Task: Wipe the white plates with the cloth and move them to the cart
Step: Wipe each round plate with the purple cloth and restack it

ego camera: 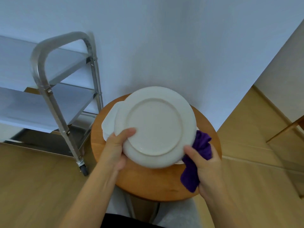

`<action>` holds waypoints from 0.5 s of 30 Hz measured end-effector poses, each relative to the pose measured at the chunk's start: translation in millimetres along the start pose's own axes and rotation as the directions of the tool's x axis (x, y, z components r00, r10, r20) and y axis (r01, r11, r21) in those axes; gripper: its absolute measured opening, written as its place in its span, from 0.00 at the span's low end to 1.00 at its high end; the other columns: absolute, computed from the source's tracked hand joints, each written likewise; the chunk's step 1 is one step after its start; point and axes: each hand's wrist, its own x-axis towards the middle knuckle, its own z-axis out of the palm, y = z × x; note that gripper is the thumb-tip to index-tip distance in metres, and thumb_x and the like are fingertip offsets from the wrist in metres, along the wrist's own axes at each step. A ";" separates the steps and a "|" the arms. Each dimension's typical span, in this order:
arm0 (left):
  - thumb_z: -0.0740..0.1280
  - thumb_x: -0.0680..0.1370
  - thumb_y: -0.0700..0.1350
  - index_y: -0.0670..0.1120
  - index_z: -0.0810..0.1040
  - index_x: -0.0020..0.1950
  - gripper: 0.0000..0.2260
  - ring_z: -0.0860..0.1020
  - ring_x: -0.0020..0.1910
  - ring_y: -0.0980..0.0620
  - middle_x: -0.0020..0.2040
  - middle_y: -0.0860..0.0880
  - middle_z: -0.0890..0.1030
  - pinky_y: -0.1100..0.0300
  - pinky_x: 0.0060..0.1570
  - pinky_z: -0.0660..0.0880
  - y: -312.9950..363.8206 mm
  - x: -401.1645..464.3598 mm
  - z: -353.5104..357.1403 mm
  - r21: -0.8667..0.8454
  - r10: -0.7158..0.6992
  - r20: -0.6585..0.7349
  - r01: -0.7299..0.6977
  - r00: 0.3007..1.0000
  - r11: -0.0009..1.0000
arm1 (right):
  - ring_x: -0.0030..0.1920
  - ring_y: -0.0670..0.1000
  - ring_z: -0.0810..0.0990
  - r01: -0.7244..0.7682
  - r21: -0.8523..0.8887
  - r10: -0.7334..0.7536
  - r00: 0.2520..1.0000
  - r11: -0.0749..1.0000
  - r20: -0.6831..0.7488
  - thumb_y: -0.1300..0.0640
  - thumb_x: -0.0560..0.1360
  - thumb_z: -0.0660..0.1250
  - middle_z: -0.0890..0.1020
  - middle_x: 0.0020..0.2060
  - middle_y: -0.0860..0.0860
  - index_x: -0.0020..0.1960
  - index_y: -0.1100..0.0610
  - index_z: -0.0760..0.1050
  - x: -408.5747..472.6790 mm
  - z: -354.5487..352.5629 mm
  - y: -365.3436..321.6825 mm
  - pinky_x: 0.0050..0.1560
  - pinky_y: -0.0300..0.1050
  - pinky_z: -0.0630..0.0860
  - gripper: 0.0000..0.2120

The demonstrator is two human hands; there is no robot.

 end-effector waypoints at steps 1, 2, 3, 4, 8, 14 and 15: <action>0.77 0.55 0.42 0.46 0.79 0.56 0.29 0.83 0.49 0.47 0.51 0.46 0.84 0.56 0.38 0.80 6.9 0.1 2.7 0.069 0.055 -0.005 -0.054 0.998 0.996 | 0.43 0.48 0.83 0.069 -0.071 -0.077 0.990 0.995 -0.119 0.44 0.52 0.80 0.84 0.46 0.51 0.49 0.44 0.78 2.4 -0.1 -1.8 0.40 0.47 0.78 0.27; 0.78 0.54 0.40 0.47 0.80 0.54 0.28 0.83 0.48 0.47 0.50 0.47 0.85 0.57 0.37 0.80 13.3 -0.2 5.2 0.141 0.106 -0.015 -0.103 0.994 0.985 | 0.43 0.47 0.82 0.143 -0.157 -0.172 0.967 0.977 -0.188 0.42 0.55 0.79 0.83 0.45 0.47 0.49 0.41 0.77 4.3 1.2 -6.7 0.42 0.50 0.78 0.24; 0.80 0.52 0.39 0.48 0.80 0.52 0.29 0.83 0.47 0.48 0.48 0.49 0.85 0.58 0.37 0.80 19.0 -0.2 7.3 0.221 0.153 -0.029 -0.143 0.988 0.965 | 0.46 0.47 0.81 0.227 -0.238 -0.276 0.941 0.944 -0.197 0.40 0.59 0.76 0.82 0.45 0.44 0.50 0.39 0.76 6.8 4.0 -15.0 0.46 0.53 0.78 0.21; 0.81 0.50 0.41 0.50 0.80 0.51 0.29 0.83 0.46 0.50 0.46 0.51 0.85 0.59 0.36 0.79 24.2 -1.5 10.1 0.321 0.191 -0.037 -0.169 0.981 0.932 | 0.50 0.47 0.80 0.315 -0.296 -0.371 0.915 0.902 -0.158 0.39 0.62 0.73 0.81 0.48 0.42 0.54 0.36 0.74 9.6 8.8 -24.7 0.51 0.54 0.78 0.21; 0.82 0.55 0.45 0.54 0.76 0.42 0.21 0.79 0.41 0.56 0.39 0.55 0.81 0.61 0.37 0.76 32.6 -8.9 35.7 0.763 0.297 0.060 -0.236 0.953 0.602 | 0.71 0.46 0.64 0.585 -0.463 -0.495 0.811 0.666 0.313 0.38 0.67 0.65 0.63 0.72 0.38 0.69 0.32 0.52 13.1 46.6 -62.3 0.69 0.53 0.66 0.35; 0.81 0.58 0.48 0.51 0.76 0.41 0.18 0.78 0.37 0.59 0.37 0.53 0.80 0.66 0.32 0.74 40.8 -19.6 43.8 0.880 0.168 0.211 -0.262 0.963 0.396 | 0.72 0.38 0.53 0.777 -0.549 -0.080 0.596 0.308 0.799 0.47 0.68 0.70 0.53 0.72 0.34 0.75 0.38 0.38 28.8 53.3 -96.5 0.70 0.36 0.58 0.49; 0.81 0.58 0.48 0.50 0.77 0.43 0.19 0.79 0.40 0.57 0.39 0.52 0.81 0.62 0.37 0.77 43.1 -20.7 42.7 0.888 0.124 0.248 -0.277 0.961 0.368 | 0.71 0.40 0.54 0.801 -0.563 -0.044 0.582 0.205 0.812 0.45 0.67 0.72 0.54 0.71 0.36 0.74 0.35 0.39 33.3 50.6 -101.6 0.70 0.39 0.60 0.50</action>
